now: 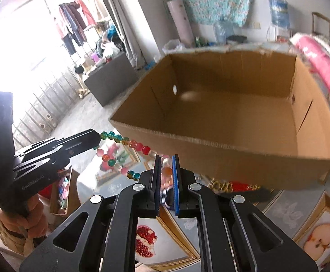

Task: Organize jewelry
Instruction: 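Lift the bracelet over the box rim, lower inside, open both grippers, then move both grippers to the black smartwatch on the table, then close the right gripper on the watch face while the left gripper grips the strap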

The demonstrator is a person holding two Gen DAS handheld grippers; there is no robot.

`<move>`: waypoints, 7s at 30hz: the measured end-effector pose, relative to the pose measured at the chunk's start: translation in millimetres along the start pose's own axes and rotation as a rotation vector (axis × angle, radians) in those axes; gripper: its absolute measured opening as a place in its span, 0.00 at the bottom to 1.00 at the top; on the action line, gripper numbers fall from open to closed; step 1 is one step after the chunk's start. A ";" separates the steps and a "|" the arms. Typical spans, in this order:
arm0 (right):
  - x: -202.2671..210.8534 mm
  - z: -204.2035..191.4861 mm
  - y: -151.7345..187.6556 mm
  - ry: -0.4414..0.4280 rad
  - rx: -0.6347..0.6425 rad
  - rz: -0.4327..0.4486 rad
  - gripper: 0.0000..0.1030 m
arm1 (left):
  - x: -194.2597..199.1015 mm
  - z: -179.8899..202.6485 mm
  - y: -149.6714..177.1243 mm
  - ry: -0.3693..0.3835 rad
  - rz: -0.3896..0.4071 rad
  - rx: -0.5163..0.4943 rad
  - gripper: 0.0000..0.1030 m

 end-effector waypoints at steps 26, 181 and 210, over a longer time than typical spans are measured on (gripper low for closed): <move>-117.1 119.4 -135.0 -0.122 -0.211 -0.350 0.07 | -176.4 46.8 -131.1 -0.110 -0.241 -0.219 0.09; -82.4 40.6 30.6 -0.185 0.264 -0.455 0.54 | -75.2 58.0 109.0 -0.156 -0.033 -0.436 0.17; -66.6 18.3 64.9 0.163 0.630 -0.367 0.11 | -73.4 57.7 106.9 -0.141 -0.006 -0.430 0.08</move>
Point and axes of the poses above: each gripper's, at about its wrist camera, not at the fingertips, and x roughly against the way its jaws point, z to its right, y to its underside, the point moved 5 cm from there along -x, roughly the way its jaws point, and after that the axes turned 14 degrees about -y, right-handed, at the moved point
